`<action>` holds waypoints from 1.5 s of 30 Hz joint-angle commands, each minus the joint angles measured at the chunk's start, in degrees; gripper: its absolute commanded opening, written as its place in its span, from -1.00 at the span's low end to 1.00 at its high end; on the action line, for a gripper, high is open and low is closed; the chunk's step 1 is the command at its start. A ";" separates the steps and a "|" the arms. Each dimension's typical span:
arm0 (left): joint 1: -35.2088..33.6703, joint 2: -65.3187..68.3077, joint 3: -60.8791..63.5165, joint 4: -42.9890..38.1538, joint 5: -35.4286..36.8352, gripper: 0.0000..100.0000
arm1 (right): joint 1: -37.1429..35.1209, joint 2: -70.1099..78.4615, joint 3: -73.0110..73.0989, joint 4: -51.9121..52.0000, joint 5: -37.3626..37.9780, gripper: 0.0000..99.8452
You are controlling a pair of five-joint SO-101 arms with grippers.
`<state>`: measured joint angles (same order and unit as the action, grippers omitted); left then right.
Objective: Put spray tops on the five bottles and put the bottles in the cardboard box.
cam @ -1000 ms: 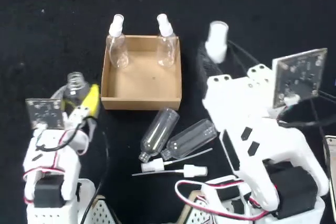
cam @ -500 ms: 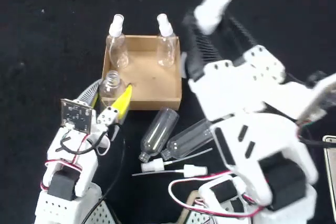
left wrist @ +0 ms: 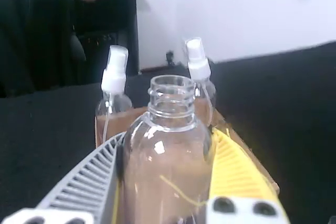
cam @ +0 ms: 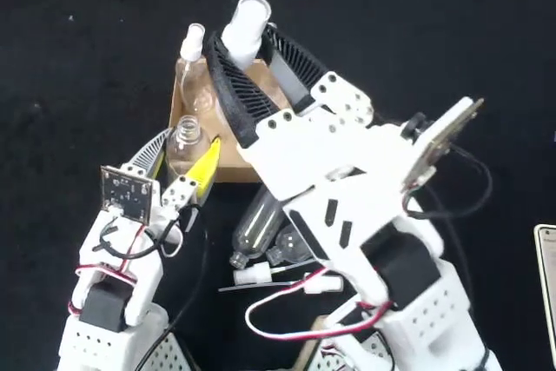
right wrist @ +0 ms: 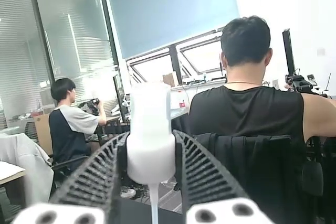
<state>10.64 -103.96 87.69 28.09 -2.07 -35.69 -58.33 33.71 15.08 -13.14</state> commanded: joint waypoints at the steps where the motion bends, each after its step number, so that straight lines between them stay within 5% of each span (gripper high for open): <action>1: 0.66 -0.70 4.53 -9.76 0.44 -0.94 | -1.05 -0.66 1.63 -6.15 -0.35 -0.98; 5: 0.57 -0.44 9.63 -19.60 0.44 -0.94 | -1.05 -0.57 4.00 -8.70 -0.35 -0.98; 45: 0.57 -0.44 9.71 -19.34 0.09 -0.94 | -4.13 12.62 -1.01 -14.24 -0.35 -0.98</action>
<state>10.64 -103.78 96.13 9.89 -1.98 -39.74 -46.02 33.98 2.15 -13.32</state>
